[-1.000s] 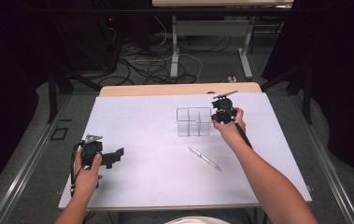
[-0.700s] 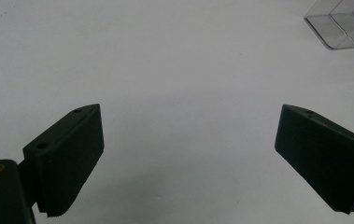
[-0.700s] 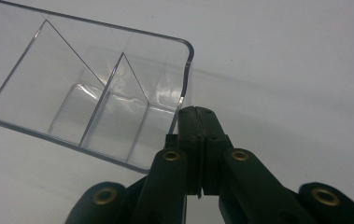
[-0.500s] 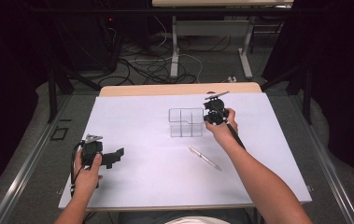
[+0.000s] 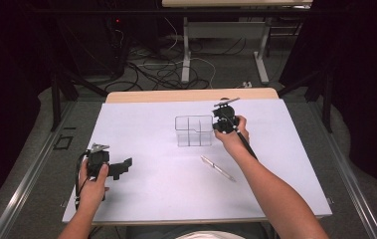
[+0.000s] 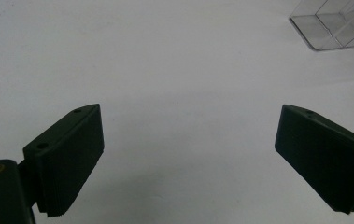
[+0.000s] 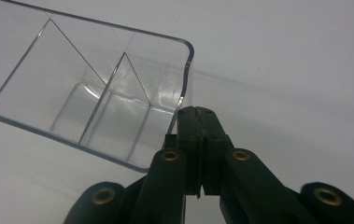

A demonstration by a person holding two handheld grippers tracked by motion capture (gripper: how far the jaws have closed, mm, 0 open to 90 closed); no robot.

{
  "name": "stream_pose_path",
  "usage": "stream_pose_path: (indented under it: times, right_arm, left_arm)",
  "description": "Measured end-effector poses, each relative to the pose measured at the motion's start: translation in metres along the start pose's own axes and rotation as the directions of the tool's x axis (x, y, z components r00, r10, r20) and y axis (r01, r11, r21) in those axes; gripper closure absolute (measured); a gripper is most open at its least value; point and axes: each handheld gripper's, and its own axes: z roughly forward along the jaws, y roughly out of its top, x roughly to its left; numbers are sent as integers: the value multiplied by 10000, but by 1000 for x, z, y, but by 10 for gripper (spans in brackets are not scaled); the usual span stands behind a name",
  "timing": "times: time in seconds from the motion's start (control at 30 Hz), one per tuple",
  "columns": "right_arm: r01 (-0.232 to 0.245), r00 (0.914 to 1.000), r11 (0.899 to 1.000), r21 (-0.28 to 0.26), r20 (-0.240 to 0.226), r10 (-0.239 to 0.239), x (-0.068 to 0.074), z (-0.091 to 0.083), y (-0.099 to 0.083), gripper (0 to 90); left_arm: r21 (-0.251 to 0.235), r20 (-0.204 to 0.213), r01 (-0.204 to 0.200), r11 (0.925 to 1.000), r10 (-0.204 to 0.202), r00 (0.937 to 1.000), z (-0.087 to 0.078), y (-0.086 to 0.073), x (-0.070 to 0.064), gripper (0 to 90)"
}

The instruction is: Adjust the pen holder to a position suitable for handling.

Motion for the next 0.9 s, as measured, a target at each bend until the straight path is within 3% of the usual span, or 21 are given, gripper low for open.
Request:
stream_pose_path:
  times: [0.47, 0.7, 0.9]
  right_arm:
    - [35, 9976, 9996, -267, -697, -54, -18, -18, -5, 701]
    - [427, 9939, 9979, -478, -1000, -473, -21, -29, -13, 582]
    - [977, 9816, 9948, -277, -1621, -1010, -16, -36, -20, 516]
  left_arm:
    - [-10, 3, -11, 10000, 11, 10000, -1, 0, 1, 82]
    - [9, -25, 42, 10000, -42, 10000, 0, -1, 1, 82]
    - [49, -21, 51, 10000, -51, 10000, -1, -1, 1, 82]
